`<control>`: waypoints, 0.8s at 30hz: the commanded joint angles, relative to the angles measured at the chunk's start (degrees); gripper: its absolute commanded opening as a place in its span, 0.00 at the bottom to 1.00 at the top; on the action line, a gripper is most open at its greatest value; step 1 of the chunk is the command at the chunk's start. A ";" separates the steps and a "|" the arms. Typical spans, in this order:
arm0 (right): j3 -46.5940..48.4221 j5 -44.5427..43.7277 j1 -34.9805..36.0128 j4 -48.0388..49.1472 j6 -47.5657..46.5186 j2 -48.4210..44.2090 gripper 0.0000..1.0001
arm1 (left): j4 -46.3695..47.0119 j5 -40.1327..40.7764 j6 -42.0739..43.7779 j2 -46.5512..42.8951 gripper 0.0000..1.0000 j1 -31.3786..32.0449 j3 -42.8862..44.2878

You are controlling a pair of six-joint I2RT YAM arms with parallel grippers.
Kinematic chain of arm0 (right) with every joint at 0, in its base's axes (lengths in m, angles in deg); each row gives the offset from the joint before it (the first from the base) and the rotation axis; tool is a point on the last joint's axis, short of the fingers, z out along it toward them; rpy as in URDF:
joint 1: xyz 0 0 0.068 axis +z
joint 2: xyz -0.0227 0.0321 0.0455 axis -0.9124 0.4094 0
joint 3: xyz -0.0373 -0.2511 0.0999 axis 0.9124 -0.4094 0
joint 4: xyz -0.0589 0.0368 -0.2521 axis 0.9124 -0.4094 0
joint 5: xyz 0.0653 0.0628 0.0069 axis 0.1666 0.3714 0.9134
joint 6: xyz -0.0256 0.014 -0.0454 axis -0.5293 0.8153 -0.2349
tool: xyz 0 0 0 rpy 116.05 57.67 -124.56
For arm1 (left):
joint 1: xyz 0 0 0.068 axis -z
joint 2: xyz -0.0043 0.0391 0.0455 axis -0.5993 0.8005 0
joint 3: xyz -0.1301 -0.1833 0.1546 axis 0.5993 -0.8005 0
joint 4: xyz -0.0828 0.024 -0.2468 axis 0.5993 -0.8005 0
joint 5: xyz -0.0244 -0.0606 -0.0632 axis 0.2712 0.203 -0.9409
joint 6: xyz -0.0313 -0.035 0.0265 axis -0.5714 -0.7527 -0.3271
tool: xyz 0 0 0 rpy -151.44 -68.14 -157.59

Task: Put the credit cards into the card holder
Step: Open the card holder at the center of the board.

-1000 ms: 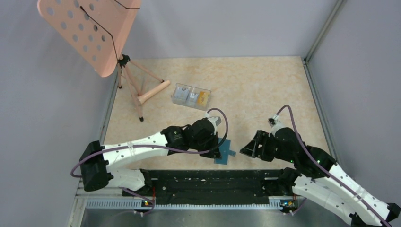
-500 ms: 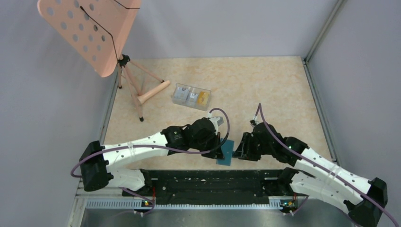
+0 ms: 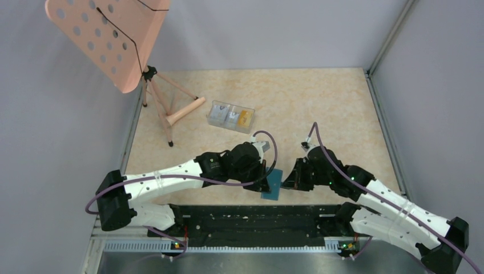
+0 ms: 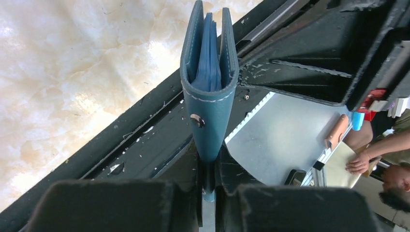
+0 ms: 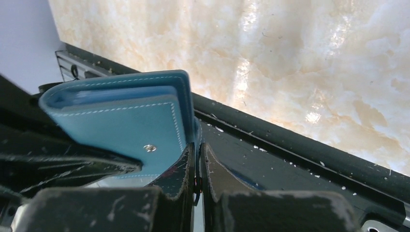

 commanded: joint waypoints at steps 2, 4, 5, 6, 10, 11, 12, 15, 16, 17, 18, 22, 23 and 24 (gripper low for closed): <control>4.74 2.24 -0.47 2.79 -3.31 -2.54 0.00 | 2.09 1.22 2.10 -2.46 0.41 0.11 0.10; 6.70 2.93 -0.52 2.72 -5.90 -2.81 0.00 | 0.09 4.42 3.18 -3.87 0.67 0.11 0.52; 8.10 3.09 -0.58 2.37 -6.95 -2.67 0.00 | -1.40 6.75 3.97 -4.79 0.74 0.11 0.83; 9.64 3.31 -0.65 2.01 -8.40 -2.46 0.00 | -3.04 9.35 4.73 -6.08 0.81 0.11 1.28; 16.59 6.10 -0.64 1.09 -15.04 -0.72 0.00 | -5.66 21.15 8.52 -12.56 0.95 0.03 1.26; 18.20 7.38 -0.63 0.85 -16.82 0.00 0.00 | -5.23 22.48 10.63 -14.40 0.97 -0.05 0.82; 19.61 8.67 -0.61 0.45 -18.55 0.73 0.00 | -4.72 23.48 12.79 -15.97 0.98 -0.26 0.44; 23.69 12.36 -0.67 -2.39 -23.65 3.47 0.00 | -3.20 23.82 20.06 -20.26 0.99 -1.07 -0.24; 24.81 13.86 -0.62 -3.12 -24.85 4.39 0.00 | -2.27 22.89 23.45 -21.76 0.99 -1.42 -0.61; 25.66 15.55 -0.65 -3.66 -25.91 5.25 0.00 | -1.31 20.98 24.88 -22.33 0.99 -2.16 -1.09; 26.34 17.17 -0.64 -4.01 -26.69 5.99 0.00 | -0.33 18.42 27.63 -23.17 0.99 -3.21 -1.52; 28.32 25.02 -0.66 -4.06 -28.56 7.85 0.00 | 1.28 3.01 34.88 -23.08 0.99 -8.64 -2.43; 28.82 26.82 -0.72 -4.00 -28.87 8.24 0.00 | 1.88 -0.16 36.98 -23.08 0.99 -10.04 -2.69; 29.19 28.36 -0.67 -3.98 -28.93 8.55 0.00 | 3.38 -3.30 38.99 -23.36 0.99 -10.56 -3.63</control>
